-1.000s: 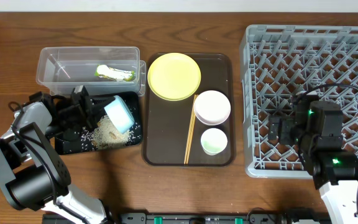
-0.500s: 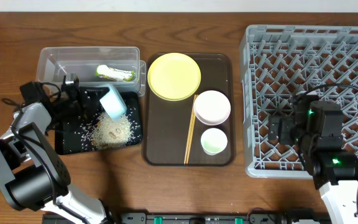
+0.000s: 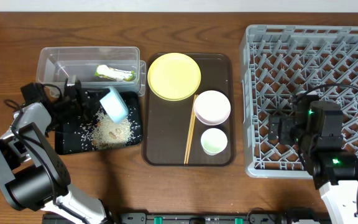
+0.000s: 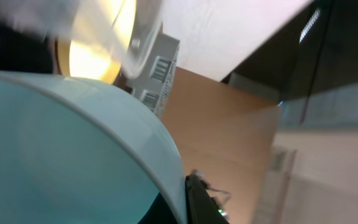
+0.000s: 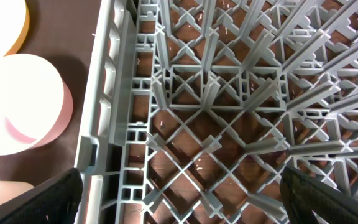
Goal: Sort waste into correct bins and load items into the dishwasher rack
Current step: 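Tip the blue bowl over the black tray to pour out rice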
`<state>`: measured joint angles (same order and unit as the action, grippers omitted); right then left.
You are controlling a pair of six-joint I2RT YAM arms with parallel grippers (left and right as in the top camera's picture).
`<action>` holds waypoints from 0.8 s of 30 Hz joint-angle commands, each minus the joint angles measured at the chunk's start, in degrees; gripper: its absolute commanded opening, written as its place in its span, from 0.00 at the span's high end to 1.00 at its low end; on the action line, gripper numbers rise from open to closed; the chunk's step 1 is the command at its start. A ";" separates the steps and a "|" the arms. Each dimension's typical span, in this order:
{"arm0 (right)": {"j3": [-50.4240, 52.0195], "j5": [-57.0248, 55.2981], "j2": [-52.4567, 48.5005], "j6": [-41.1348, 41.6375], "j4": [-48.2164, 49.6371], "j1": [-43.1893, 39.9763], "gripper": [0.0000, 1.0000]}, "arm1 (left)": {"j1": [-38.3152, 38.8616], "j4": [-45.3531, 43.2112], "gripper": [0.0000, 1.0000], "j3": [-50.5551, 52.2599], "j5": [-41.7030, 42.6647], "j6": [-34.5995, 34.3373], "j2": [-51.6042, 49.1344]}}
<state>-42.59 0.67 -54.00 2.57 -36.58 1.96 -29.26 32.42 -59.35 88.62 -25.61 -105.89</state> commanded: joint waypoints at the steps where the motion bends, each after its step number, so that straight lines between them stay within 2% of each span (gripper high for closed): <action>1: -1.22 0.44 -0.02 0.57 0.09 -0.81 0.01 | -0.20 2.10 0.94 0.00 1.49 -5.90 -0.09; 5: -1.22 0.44 -0.02 0.57 0.11 -0.81 0.01 | -0.35 0.31 0.94 0.00 0.35 -5.99 -0.09; 9: -1.22 0.44 -0.02 0.57 0.07 -0.81 0.01 | -0.68 -9.05 0.94 -0.15 1.53 -6.62 0.04; 13: -1.22 0.44 -0.02 0.57 -0.04 -0.81 0.01 | -0.57 -9.18 0.95 -0.22 1.51 -6.03 1.51; 18: -1.22 0.44 -0.02 0.57 -0.07 -0.81 0.01 | -0.55 -9.07 0.94 -0.22 1.51 -11.69 1.97; 24: -1.22 0.44 -0.02 0.57 -0.07 -0.81 0.01 | 2.51 -9.05 0.94 -0.22 0.85 -2.14 6.64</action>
<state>-42.59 0.64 -54.00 2.57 -36.60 1.96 -28.97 23.53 -59.20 88.55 -32.82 -103.77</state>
